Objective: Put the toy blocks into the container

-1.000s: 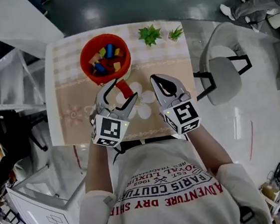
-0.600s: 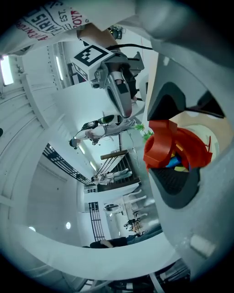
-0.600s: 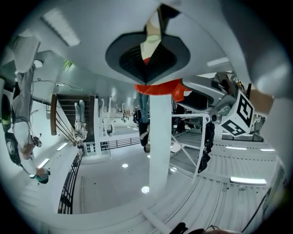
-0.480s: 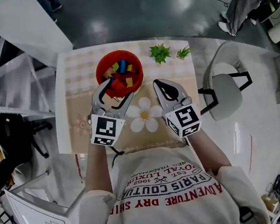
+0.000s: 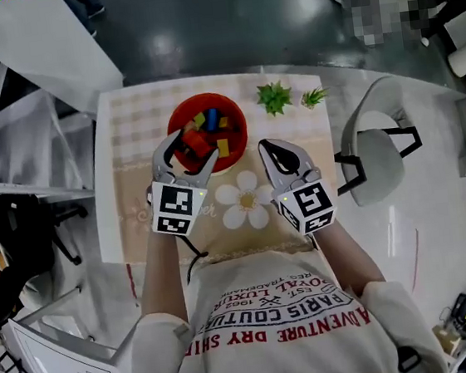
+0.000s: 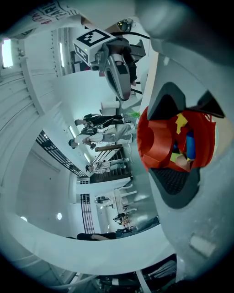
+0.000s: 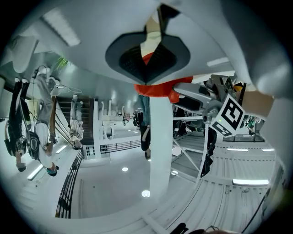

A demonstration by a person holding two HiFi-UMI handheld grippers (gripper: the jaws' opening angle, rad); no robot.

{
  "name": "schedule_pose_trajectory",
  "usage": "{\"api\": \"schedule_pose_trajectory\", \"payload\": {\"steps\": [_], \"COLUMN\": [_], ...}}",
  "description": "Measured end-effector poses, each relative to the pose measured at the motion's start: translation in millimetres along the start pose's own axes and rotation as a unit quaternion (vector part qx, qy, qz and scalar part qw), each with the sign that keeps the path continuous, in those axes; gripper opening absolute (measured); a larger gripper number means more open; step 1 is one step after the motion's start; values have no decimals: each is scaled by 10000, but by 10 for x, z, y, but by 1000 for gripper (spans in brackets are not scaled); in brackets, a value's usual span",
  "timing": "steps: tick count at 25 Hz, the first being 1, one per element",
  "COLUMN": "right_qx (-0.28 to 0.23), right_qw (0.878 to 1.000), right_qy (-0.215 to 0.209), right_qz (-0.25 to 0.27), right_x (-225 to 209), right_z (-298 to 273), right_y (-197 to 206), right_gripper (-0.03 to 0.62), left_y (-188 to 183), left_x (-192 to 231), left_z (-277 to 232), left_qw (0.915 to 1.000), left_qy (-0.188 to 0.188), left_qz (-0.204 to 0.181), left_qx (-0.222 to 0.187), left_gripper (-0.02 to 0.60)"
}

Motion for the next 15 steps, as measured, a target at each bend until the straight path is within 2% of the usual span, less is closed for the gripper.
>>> {"api": "schedule_pose_trajectory", "payload": {"steps": [4, 7, 10, 15], "right_qx": [44, 61, 58, 32], "right_qw": [10000, 10000, 9999, 9996], "right_qy": [30, 58, 108, 262], "right_qz": [-18, -4, -7, -49], "right_x": [-5, -3, -18, -70], "right_z": [-8, 29, 96, 261], "right_y": [30, 47, 66, 117], "right_gripper": [2, 2, 2, 2], "left_y": [90, 159, 132, -15], "left_x": [23, 38, 19, -140], "left_z": [-71, -87, -62, -20], "left_qw": [9998, 9990, 9986, 9990], "left_qy": [13, -60, -128, -59], "left_qz": [132, 377, 511, 425], "left_qx": [161, 213, 58, -160], "left_gripper": [331, 331, 378, 390]}}
Point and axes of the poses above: the fingertips, and each gripper's own axes: z backward along the fingers, x to its left, y out of its underside, the point moved 2 cm from there along z, backward along the fingers, and after that the axes turned 4 degrees about x, right-handed, at the moved point
